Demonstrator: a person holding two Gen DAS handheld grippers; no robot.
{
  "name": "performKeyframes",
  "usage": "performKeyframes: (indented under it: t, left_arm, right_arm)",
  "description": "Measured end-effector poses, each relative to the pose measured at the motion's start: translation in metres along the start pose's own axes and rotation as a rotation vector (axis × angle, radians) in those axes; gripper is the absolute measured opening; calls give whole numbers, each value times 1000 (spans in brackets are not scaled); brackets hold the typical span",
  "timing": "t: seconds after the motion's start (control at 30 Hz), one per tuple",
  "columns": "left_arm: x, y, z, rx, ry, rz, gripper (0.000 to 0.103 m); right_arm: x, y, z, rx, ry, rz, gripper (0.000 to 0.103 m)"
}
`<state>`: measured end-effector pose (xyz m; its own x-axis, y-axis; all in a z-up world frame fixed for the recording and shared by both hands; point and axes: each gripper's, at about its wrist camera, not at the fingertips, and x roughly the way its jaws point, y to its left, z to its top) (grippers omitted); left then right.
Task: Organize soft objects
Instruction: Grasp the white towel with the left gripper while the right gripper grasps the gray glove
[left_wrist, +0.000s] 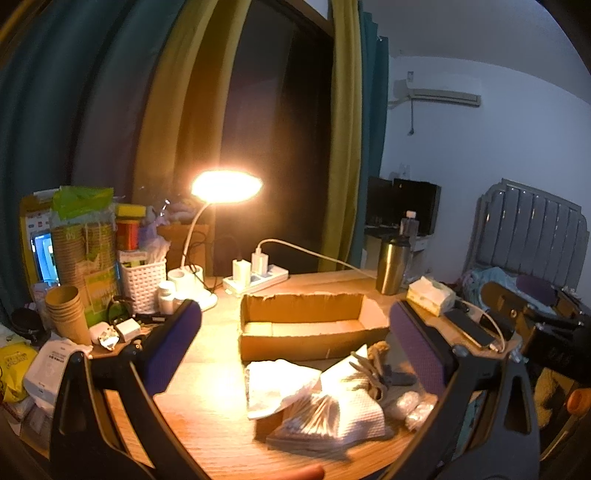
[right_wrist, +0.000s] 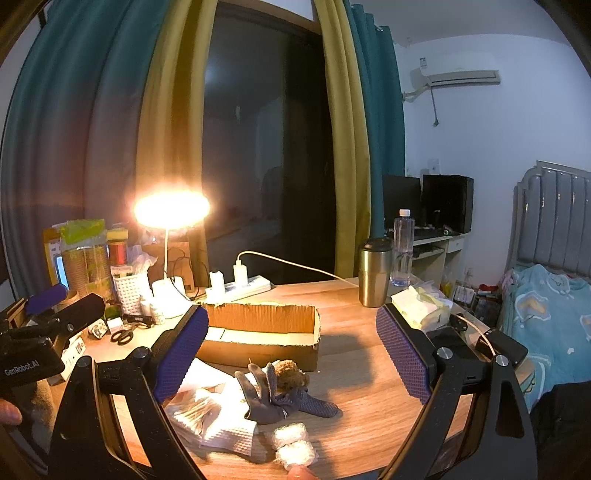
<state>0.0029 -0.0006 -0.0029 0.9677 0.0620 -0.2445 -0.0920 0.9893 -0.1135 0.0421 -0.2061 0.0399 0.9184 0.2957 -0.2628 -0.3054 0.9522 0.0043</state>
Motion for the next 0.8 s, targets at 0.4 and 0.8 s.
performKeyframes:
  t: [0.4, 0.8]
  left_arm:
    - [44, 15, -32, -22, 114, 30, 102]
    - [88, 24, -62, -51, 294, 14, 102]
  right_arm:
    - [34, -19, -27, 7, 134, -28, 94]
    - [78, -18, -62, 0, 275, 54, 94]
